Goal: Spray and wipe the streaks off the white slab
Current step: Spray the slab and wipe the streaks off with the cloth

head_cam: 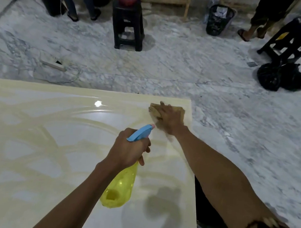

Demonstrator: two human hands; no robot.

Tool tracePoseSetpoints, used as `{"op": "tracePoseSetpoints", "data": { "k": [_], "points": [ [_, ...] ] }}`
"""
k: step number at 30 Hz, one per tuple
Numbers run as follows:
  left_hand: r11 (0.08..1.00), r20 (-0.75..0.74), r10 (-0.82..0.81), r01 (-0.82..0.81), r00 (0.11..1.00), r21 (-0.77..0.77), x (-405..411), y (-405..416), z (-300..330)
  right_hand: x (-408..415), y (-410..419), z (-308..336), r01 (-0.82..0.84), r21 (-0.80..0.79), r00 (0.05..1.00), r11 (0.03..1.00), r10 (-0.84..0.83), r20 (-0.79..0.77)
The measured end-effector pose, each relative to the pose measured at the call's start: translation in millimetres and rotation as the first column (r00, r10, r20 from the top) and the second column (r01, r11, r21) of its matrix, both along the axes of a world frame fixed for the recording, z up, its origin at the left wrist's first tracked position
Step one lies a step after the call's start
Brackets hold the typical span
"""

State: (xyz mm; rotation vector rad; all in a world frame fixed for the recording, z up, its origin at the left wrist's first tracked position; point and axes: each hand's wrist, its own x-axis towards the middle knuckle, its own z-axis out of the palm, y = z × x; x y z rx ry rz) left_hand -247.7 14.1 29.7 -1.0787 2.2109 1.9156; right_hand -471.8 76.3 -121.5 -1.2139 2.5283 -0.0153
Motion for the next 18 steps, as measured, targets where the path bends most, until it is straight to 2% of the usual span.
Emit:
{"op": "tracePoseSetpoints", "data": {
  "k": [2,5,13,18],
  "points": [
    [1.000,0.014,0.007,-0.007,1.000,0.002,-3.4,-4.0,-8.6,3.7,3.0,-31.3,0.004,0.006,1.000,1.000,-0.003,-0.014],
    [1.000,0.030,-0.005,0.005,1.000,-0.007,-2.0,-5.9,-15.7,15.1,6.2,-39.4,0.051,-0.048,0.997,0.998,-0.053,-0.056],
    [1.000,0.069,-0.030,0.030,0.997,0.000,34.8,16.5,-13.6,80.6,64.8,-51.9,0.010,-0.195,0.999,0.981,-0.002,0.042],
    [0.998,0.076,-0.064,0.065,0.995,-0.012,78.6,38.1,-4.2,159.8,115.8,-47.9,0.030,-0.141,0.999,0.990,-0.023,0.050]
  ]
}}
